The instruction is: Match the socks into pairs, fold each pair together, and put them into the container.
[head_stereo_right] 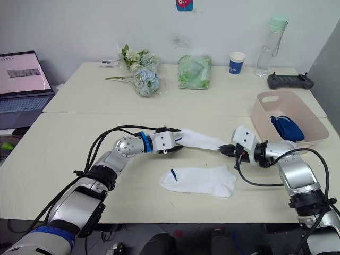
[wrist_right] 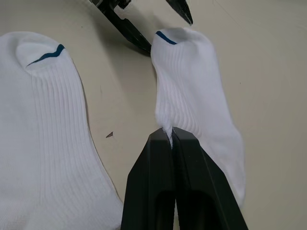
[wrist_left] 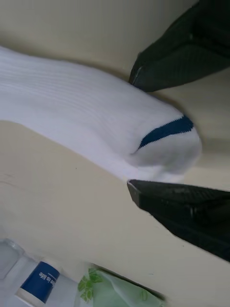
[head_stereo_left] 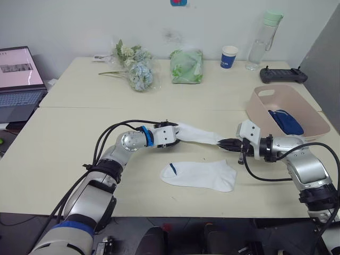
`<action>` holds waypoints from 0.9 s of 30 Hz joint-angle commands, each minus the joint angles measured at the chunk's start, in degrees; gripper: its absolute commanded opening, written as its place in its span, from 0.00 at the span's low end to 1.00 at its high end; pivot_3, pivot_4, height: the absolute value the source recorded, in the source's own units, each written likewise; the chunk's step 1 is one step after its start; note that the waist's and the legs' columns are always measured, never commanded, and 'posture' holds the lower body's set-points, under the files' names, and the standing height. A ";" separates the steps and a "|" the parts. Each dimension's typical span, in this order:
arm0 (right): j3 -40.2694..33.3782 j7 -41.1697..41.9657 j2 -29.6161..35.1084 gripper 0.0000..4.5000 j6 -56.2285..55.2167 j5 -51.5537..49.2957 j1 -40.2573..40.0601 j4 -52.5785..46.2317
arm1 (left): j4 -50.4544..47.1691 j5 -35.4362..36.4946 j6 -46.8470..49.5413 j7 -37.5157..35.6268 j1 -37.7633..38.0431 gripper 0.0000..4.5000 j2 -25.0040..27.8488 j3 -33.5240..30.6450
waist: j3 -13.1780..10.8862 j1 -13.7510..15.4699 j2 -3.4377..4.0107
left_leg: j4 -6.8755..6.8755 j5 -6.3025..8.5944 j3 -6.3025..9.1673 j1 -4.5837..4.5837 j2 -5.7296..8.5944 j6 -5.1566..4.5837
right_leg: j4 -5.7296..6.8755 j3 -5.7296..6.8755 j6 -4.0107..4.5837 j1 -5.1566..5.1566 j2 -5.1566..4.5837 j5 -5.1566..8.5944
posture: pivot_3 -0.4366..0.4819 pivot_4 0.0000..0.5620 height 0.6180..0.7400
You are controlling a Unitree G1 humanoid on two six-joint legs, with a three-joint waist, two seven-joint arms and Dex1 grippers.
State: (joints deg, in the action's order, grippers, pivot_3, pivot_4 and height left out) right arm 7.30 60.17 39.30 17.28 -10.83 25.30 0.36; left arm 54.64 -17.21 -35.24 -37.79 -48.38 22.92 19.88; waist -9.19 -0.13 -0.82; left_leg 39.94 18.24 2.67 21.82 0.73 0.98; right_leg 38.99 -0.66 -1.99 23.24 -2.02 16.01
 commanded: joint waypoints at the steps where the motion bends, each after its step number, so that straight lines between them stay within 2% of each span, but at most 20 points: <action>1: -2.36 -0.39 0.92 0.00 -0.69 -0.84 -0.33 -1.31 | 3.13 -0.92 -1.64 1.19 -1.13 0.34 0.30 -0.12 | 0.00 -0.01 0.00 | 0.00 0.00 0.01 0.01 0.00 0.00 | 0.00 0.01 0.00 0.01 0.00 0.00 | 0.48 0.27 1.00; 5: -2.88 -1.24 0.91 0.00 -2.32 -0.17 -0.43 0.16 | 3.61 0.42 -3.27 0.19 -1.03 0.04 1.09 -1.28 | 0.00 -0.06 0.00 | 0.00 0.00 0.02 0.01 -0.02 0.01 | 0.01 0.02 0.00 0.02 0.00 0.00 | 0.48 0.27 1.00; 6: -2.93 -1.37 1.00 0.00 -3.09 0.23 -0.38 0.70 | 3.27 1.06 -3.57 -0.29 -0.91 0.01 1.31 -1.73 | 0.00 -0.15 0.00 | -0.01 0.00 0.01 0.01 -0.03 0.01 | 0.00 0.02 0.00 0.02 0.00 0.00 | 0.48 0.27 1.00; 11: -2.94 -3.37 1.25 0.00 -10.68 3.82 0.92 4.14 | -2.59 5.88 -3.05 -5.14 0.68 0.01 1.90 -4.29 | 0.00 -0.22 0.00 | -0.02 -0.03 -0.01 0.04 -0.05 0.06 | 0.00 0.02 0.00 0.06 0.01 0.00 | 0.48 0.27 1.00; 14: -2.82 -3.91 1.16 0.00 -15.58 5.40 1.78 5.51 | -11.10 8.78 0.15 -9.83 3.91 0.01 3.38 -4.62 | 0.00 -0.31 0.00 | -0.02 -0.09 -0.04 0.05 -0.06 0.15 | -0.01 -0.02 0.00 0.08 0.00 0.00 | 0.48 0.27 1.00; 17: -3.62 -4.18 0.39 0.00 -16.39 4.37 1.97 5.16 | -24.62 13.35 9.04 -16.45 9.68 0.01 6.16 -4.62 | 0.00 -0.45 0.00 | -0.03 -0.10 -0.03 0.05 -0.14 0.18 | -0.01 -0.10 0.00 0.08 -0.02 0.00 | 0.48 0.27 1.00; 21: -5.08 -2.50 1.40 0.00 -12.01 0.84 0.96 1.65 | -41.51 19.10 23.52 -21.48 14.84 0.01 9.89 -5.96 | -0.01 -0.73 0.01 | -0.03 -0.09 0.02 0.08 -0.21 0.17 | -0.01 -0.19 0.00 0.08 -0.02 0.00 | 0.48 0.27 1.00; 27: -9.36 3.13 7.71 0.00 4.45 -11.94 -3.38 -13.38 | -56.85 28.26 39.88 -28.79 17.37 0.01 16.40 -8.37 | -0.01 -0.40 0.02 | -0.02 0.01 0.09 0.12 -0.21 0.00 | -0.07 -0.15 0.00 0.04 -0.03 0.00 | 0.48 0.27 1.00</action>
State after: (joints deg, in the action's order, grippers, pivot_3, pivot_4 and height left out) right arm 0.49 62.18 45.97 17.85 -18.57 22.46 -8.04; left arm 2.25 7.57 0.97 -64.88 -31.51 38.69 13.01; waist -9.21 -0.52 -0.80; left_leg 39.92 18.25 2.76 21.92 0.52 0.97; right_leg 38.92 -0.81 -1.98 23.27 -2.05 16.01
